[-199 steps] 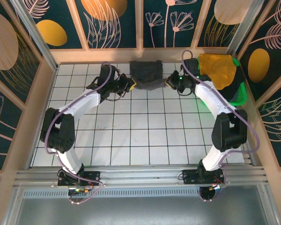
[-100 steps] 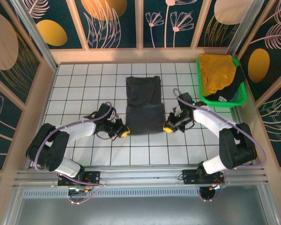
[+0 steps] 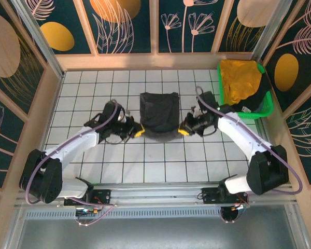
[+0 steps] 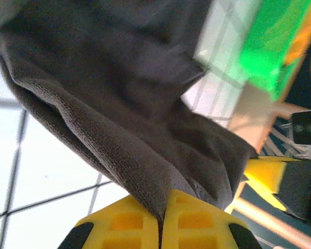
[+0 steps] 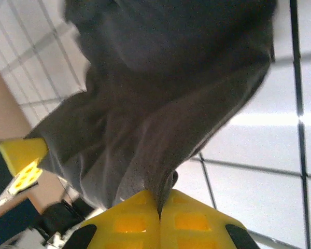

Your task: Fold and stack the t-shirts

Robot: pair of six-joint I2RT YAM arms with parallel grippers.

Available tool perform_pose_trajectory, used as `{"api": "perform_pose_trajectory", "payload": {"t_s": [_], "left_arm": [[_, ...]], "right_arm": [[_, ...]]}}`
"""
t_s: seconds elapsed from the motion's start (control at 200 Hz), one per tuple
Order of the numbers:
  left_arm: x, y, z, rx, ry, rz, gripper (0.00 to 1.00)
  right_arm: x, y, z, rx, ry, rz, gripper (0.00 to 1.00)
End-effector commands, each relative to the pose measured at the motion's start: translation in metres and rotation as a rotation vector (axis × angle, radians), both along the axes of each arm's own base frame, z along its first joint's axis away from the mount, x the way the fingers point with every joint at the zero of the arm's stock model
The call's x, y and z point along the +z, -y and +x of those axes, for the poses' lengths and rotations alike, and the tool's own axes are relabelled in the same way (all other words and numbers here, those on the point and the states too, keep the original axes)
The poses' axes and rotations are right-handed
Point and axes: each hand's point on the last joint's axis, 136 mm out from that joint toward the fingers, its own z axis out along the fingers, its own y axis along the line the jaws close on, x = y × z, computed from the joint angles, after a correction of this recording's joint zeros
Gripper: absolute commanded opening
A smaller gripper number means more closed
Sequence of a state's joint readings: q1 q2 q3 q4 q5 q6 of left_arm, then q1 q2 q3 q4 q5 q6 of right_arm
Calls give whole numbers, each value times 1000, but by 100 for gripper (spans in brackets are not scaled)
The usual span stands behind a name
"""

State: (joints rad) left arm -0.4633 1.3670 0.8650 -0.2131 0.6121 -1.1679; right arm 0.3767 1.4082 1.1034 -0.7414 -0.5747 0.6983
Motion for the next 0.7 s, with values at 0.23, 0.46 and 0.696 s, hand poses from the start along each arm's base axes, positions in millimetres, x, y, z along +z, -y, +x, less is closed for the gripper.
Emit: {"api": "perform_pose_trajectory", "payload": {"t_s": [0.23,0.46,0.696], "left_arm": [[40,-10,153,193,126,-22,0],[-11,-12,257,246,149,22,0],[-23,-27,291,284,167,135,52]], "right_arm": [[34,-1,167,-161,195,-17,0],[-8,3,264,-192,271,-45,0],[9,3,308,-132,392,-38,60]]}}
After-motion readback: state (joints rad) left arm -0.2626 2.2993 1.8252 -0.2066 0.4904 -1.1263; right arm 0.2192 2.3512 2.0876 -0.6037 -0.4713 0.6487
